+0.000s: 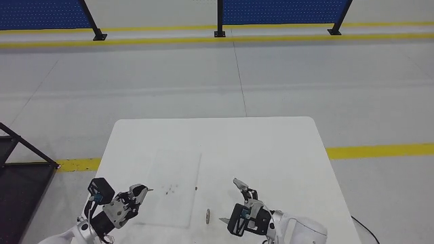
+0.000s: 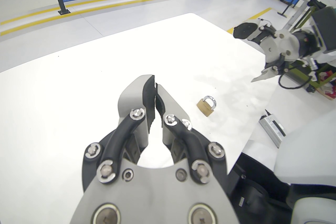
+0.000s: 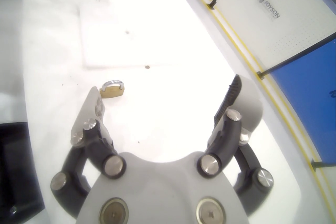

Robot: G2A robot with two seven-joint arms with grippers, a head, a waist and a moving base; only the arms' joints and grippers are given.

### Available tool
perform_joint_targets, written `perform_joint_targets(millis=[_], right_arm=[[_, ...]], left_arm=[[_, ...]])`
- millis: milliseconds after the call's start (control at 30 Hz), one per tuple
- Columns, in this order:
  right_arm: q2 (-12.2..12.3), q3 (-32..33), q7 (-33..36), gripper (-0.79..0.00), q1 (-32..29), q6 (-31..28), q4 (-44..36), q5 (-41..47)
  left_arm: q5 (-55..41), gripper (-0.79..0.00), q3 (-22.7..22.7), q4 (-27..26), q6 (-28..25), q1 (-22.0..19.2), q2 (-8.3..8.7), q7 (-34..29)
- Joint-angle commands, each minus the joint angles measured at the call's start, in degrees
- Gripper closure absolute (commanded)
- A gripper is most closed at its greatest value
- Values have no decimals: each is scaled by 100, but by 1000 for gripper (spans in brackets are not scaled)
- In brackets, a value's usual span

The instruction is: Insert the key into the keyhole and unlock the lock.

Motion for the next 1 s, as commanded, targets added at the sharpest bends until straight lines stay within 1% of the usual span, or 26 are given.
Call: perform_joint_targets(millis=[0, 200, 267, 300, 333, 433, 467, 567, 733, 767, 800, 833, 900, 933, 967], right_arm=[[-1, -1, -2, -785, 2, -3, 5, 9], [-1, -10, 6, -785, 2, -3, 11, 3], [1, -306, 26, -785, 35, -219, 8, -270], [-13, -385, 112, -785, 35, -146, 62, -253], [-61, -592, 363, -785, 39, 123, 124, -190], [-171, -1108, 745, -785, 144, 401, 330, -32], [-233, -1320, 888, -785, 199, 587, 482, 140], [-352, -1665, 1177, -785, 328, 1013, 787, 408], [-507, -1915, 1636, -785, 670, 1542, 1199, 815], [-532, -1943, 1710, -785, 704, 1690, 1242, 868], [-558, -1958, 1787, -785, 717, 2005, 1292, 834], [-583, -2000, 1806, -785, 756, 2172, 1337, 830], [-607, -2047, 1842, -785, 830, 2132, 1440, 930], [-629, -2080, 1894, -711, 874, 2222, 1498, 946], [-643, -2106, 1938, -511, 909, 2266, 1547, 956]], left_arm=[[0, 0, 0, 0, 0, 0, 0, 0], [0, 0, 0, 0, 0, 0, 0, 0], [0, 0, 0, 0, 0, 0, 0, 0], [0, 0, 0, 0, 0, 0, 0, 0], [0, 0, 0, 0, 0, 0, 0, 0], [0, 0, 0, 0, 0, 0, 0, 0], [0, 0, 0, 0, 0, 0, 0, 0], [0, 0, 0, 0, 0, 0, 0, 0], [0, 0, 0, 0, 0, 0, 0, 0], [0, 0, 0, 0, 0, 0, 0, 0], [0, 0, 0, 0, 0, 0, 0, 0], [0, 0, 0, 0, 0, 0, 0, 0], [0, 0, 0, 0, 0, 0, 0, 0], [0, 0, 0, 0, 0, 0, 0, 0], [0, 0, 0, 0, 0, 0, 0, 0]])
